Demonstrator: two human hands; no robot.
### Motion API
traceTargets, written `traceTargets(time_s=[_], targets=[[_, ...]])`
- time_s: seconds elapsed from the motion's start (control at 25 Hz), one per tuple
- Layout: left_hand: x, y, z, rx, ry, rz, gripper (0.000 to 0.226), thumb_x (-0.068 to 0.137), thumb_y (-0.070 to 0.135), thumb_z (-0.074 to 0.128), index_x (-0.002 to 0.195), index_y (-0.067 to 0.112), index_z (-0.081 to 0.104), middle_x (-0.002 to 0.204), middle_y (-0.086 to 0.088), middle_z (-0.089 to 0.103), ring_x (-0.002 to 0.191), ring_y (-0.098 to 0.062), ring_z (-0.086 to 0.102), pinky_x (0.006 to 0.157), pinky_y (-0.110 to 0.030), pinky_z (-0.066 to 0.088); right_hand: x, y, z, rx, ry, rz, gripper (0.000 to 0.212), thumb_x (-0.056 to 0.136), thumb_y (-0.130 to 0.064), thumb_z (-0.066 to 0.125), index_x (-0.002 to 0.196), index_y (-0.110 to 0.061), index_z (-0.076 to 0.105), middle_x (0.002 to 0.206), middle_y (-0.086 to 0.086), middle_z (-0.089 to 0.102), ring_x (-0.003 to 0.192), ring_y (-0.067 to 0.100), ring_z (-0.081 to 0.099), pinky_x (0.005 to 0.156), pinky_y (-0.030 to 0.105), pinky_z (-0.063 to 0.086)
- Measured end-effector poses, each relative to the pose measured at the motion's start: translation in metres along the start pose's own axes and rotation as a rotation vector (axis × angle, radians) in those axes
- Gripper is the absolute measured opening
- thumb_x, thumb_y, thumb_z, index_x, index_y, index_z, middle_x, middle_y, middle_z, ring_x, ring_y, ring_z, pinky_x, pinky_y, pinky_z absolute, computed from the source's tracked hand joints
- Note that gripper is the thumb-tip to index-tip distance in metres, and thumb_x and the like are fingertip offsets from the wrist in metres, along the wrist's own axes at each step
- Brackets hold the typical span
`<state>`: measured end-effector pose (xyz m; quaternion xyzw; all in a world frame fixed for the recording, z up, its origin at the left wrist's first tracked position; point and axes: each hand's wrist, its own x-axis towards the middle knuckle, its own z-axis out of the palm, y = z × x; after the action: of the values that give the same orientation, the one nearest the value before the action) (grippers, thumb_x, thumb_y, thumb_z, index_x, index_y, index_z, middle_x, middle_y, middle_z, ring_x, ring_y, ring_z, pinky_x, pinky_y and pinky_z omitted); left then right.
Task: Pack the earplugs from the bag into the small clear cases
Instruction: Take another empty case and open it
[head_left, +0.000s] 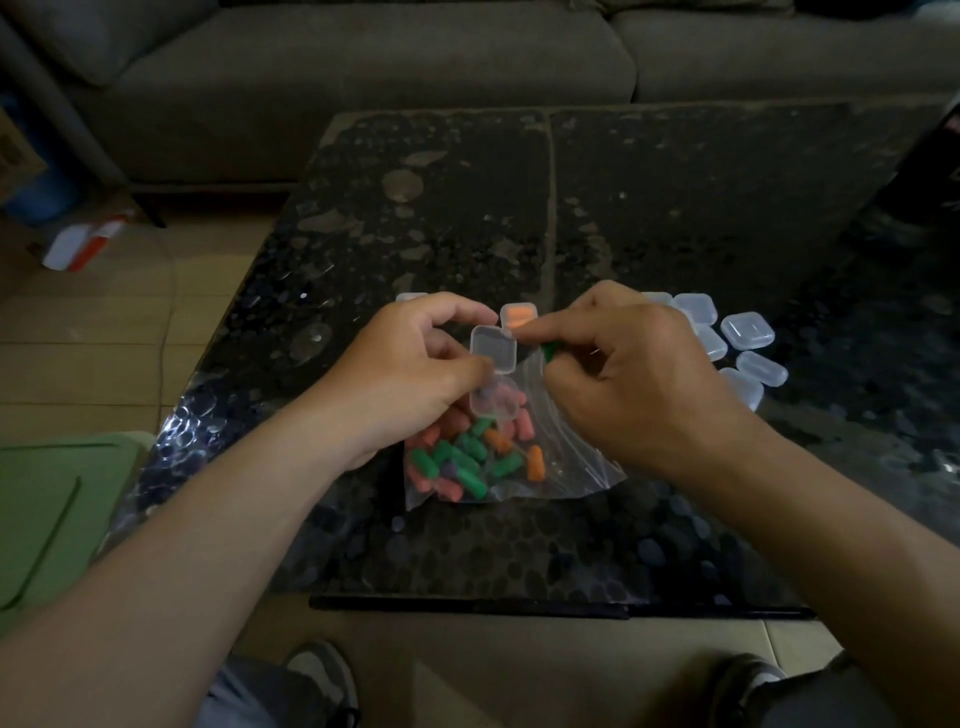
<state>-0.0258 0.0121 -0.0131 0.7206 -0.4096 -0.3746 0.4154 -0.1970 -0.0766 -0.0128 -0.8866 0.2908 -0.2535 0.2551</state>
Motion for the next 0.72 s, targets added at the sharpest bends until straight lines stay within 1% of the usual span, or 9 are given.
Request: traceTargets(time_s=[0.04, 0.12, 0.16, 0.24, 0.36, 0.44, 0.52, 0.64, 0.72], targets=[[-0.001, 0.002, 0.002, -0.036, -0.008, 0.005, 0.03, 0.095, 0.006, 0.069, 0.113, 0.03, 0.068, 0.073, -0.002, 0.077, 0.075, 0.005, 0.072, 0.06, -0.009, 0.051, -0.001, -0.001, 0.0, 0.004, -0.001, -0.024, 0.037, 0.088, -0.009, 0.063, 0.119, -0.026, 0.073, 0.093, -0.005, 0.06, 0.08, 0.004, 0.057, 0.069, 0.017, 0.046], [-0.003, 0.005, 0.006, -0.129, -0.019, 0.0, 0.03, 0.095, 0.004, 0.068, 0.116, 0.026, 0.069, 0.073, -0.002, 0.077, 0.076, -0.012, 0.077, 0.066, -0.023, 0.056, -0.001, -0.002, 0.0, 0.009, -0.016, -0.055, 0.039, 0.087, -0.013, 0.066, 0.124, -0.026, 0.069, 0.091, -0.01, 0.06, 0.081, 0.002, 0.059, 0.068, 0.016, 0.05], [-0.005, 0.007, 0.006, -0.187, -0.03, -0.009, 0.03, 0.095, 0.003, 0.068, 0.118, 0.023, 0.069, 0.074, -0.004, 0.077, 0.076, -0.019, 0.078, 0.066, -0.027, 0.057, -0.001, -0.003, -0.001, 0.018, -0.027, -0.056, 0.04, 0.087, -0.014, 0.067, 0.125, -0.026, 0.068, 0.09, -0.012, 0.061, 0.083, 0.002, 0.059, 0.071, 0.017, 0.051], [-0.007, 0.01, 0.006, -0.302, -0.06, -0.03, 0.031, 0.095, 0.0, 0.066, 0.121, 0.017, 0.067, 0.077, -0.009, 0.077, 0.075, -0.029, 0.077, 0.064, -0.031, 0.06, -0.001, -0.005, -0.001, 0.031, -0.051, -0.038, 0.04, 0.088, -0.015, 0.068, 0.126, -0.028, 0.065, 0.09, -0.015, 0.061, 0.087, 0.0, 0.059, 0.078, 0.017, 0.05], [-0.008, 0.012, 0.006, -0.358, -0.079, -0.042, 0.034, 0.094, -0.003, 0.065, 0.123, 0.014, 0.065, 0.083, -0.015, 0.077, 0.078, -0.036, 0.076, 0.069, -0.038, 0.064, -0.002, -0.007, -0.002, 0.025, -0.073, -0.029, 0.042, 0.089, -0.017, 0.069, 0.129, -0.03, 0.062, 0.09, -0.02, 0.059, 0.085, -0.003, 0.06, 0.075, 0.015, 0.053], [-0.008, 0.011, 0.006, -0.36, -0.088, -0.04, 0.033, 0.095, -0.003, 0.064, 0.124, 0.014, 0.065, 0.083, -0.013, 0.077, 0.078, -0.035, 0.076, 0.074, -0.04, 0.065, -0.002, -0.008, -0.001, 0.024, -0.073, -0.037, 0.042, 0.089, -0.016, 0.07, 0.129, -0.029, 0.062, 0.089, -0.023, 0.057, 0.085, -0.004, 0.06, 0.076, 0.012, 0.052], [-0.008, 0.011, 0.005, -0.369, -0.093, -0.038, 0.035, 0.094, -0.002, 0.066, 0.125, 0.014, 0.065, 0.081, -0.011, 0.076, 0.077, -0.031, 0.077, 0.074, -0.039, 0.064, -0.002, -0.007, 0.0, 0.03, -0.058, -0.055, 0.043, 0.088, -0.015, 0.071, 0.128, -0.027, 0.062, 0.088, -0.023, 0.056, 0.084, -0.005, 0.06, 0.082, 0.011, 0.05], [-0.009, 0.011, 0.004, -0.362, -0.1, -0.031, 0.046, 0.084, 0.002, 0.075, 0.126, 0.015, 0.065, 0.077, -0.01, 0.076, 0.078, -0.025, 0.077, 0.074, -0.036, 0.063, -0.003, -0.007, 0.002, 0.028, -0.047, -0.062, 0.042, 0.088, -0.015, 0.073, 0.128, -0.027, 0.063, 0.092, -0.021, 0.06, 0.083, -0.006, 0.06, 0.083, 0.01, 0.049], [-0.009, 0.011, 0.003, -0.319, -0.103, -0.017, 0.047, 0.081, 0.003, 0.077, 0.124, 0.017, 0.065, 0.075, -0.009, 0.076, 0.081, -0.013, 0.077, 0.076, -0.033, 0.063, -0.003, -0.007, 0.002, 0.04, -0.049, -0.056, 0.041, 0.089, -0.014, 0.072, 0.127, -0.026, 0.064, 0.094, -0.02, 0.062, 0.085, -0.002, 0.063, 0.083, 0.012, 0.05]])
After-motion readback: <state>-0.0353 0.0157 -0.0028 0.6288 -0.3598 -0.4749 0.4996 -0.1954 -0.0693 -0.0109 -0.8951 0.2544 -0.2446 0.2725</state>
